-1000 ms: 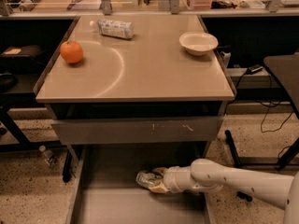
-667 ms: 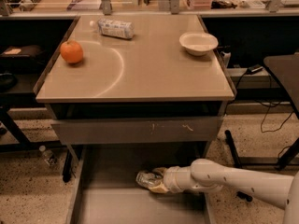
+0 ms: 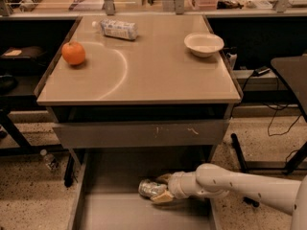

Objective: Place 7up can into middle drawer

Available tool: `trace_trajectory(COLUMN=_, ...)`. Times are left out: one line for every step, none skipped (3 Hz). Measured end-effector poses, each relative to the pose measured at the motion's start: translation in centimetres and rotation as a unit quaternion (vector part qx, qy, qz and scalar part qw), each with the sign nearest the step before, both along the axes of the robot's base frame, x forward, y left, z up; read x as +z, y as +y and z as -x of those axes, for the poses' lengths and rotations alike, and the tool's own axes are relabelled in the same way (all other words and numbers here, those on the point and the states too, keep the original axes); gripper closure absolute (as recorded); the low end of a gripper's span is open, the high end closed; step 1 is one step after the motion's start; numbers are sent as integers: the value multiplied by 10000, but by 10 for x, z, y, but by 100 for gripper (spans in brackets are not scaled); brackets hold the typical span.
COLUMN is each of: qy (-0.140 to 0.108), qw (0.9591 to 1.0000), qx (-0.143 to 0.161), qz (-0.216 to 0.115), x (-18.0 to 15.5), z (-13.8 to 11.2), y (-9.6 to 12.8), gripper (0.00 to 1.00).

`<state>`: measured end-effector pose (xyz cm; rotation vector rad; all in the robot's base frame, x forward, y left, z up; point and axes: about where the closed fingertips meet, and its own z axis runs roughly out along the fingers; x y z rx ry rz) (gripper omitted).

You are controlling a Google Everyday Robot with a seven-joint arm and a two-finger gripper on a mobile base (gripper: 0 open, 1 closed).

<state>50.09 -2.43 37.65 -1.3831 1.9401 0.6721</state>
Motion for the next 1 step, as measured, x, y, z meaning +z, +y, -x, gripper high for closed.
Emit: trace_trajectory(qy=0, qw=10000, qx=0, qz=0, x=0, z=0, y=0, gripper=0)
